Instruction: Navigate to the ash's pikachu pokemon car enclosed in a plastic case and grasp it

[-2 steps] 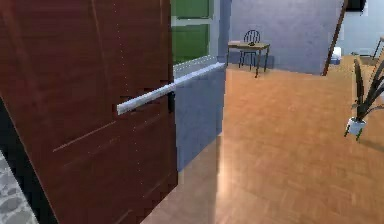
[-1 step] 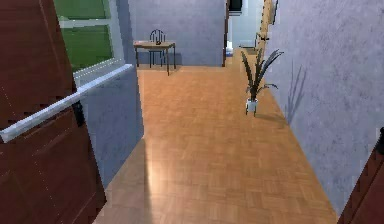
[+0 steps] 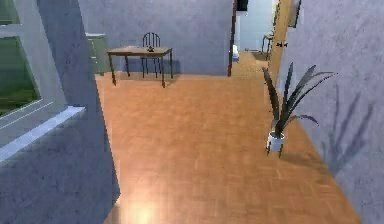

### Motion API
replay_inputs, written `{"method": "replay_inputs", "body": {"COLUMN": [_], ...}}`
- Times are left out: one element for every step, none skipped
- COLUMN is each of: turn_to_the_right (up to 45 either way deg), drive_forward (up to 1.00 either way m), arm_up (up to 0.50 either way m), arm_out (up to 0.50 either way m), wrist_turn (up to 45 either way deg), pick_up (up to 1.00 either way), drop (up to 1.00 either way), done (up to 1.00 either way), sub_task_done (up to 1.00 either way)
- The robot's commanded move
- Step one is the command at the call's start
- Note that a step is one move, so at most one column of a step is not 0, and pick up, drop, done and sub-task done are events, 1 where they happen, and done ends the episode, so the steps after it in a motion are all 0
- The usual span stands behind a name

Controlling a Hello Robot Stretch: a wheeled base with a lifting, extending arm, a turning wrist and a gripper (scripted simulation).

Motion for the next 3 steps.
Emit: {"method": "replay_inputs", "body": {"turn_to_the_right": [0.0,0.0,27.0], "drive_forward": [1.00,0.70,0.00], "arm_up": [0.00,0.00,0.00], "arm_out": [0.00,0.00,0.00], "wrist_turn": [0.0,0.0,0.0], "pick_up": [0.00,0.00,0.00], "drop": [0.00,0.00,0.00], "done": [0.00,0.00,0.00], "sub_task_done": [0.00,0.00,0.00]}}
